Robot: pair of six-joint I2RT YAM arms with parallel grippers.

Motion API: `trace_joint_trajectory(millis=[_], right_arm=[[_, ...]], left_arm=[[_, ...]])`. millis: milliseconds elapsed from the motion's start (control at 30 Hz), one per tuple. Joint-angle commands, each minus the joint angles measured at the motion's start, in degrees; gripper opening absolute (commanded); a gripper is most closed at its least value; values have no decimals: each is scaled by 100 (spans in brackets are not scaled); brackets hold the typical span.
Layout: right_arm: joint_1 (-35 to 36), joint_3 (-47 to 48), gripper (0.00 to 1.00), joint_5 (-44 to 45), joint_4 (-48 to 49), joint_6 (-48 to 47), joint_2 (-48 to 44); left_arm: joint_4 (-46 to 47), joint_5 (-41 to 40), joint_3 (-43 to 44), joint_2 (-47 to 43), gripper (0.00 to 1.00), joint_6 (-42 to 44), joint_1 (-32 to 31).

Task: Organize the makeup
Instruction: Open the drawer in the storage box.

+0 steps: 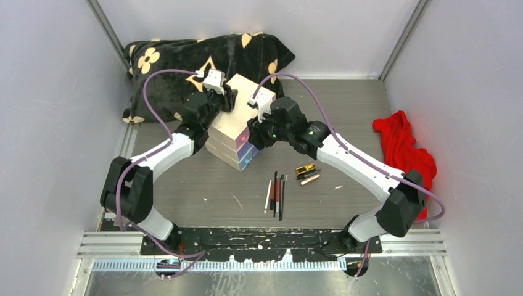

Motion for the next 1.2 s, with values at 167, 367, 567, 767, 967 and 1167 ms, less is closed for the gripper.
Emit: trace_joint_trajectory(millis=[167, 367, 567, 767, 967, 1167], right_arm=[[25, 450, 59, -194, 105, -92, 391], [62, 526, 59, -319, 261, -66, 501], [109, 734, 59, -423, 276, -47, 727], [191, 794, 59, -379, 301, -47, 866], [218, 790, 53, -215, 315, 10, 904], [227, 764, 43, 100, 343, 54, 909]], left_arm=[[-2596, -69, -589, 796, 42, -404, 8], [-2597, -103, -583, 791, 46, -389, 8], [-2603, -106, -581, 796, 46, -402, 6], [-2606, -130, -593, 753, 46, -391, 3], [-2606, -132, -607, 744, 46, -389, 8], [-2598, -135, -622, 727, 46, -398, 3]])
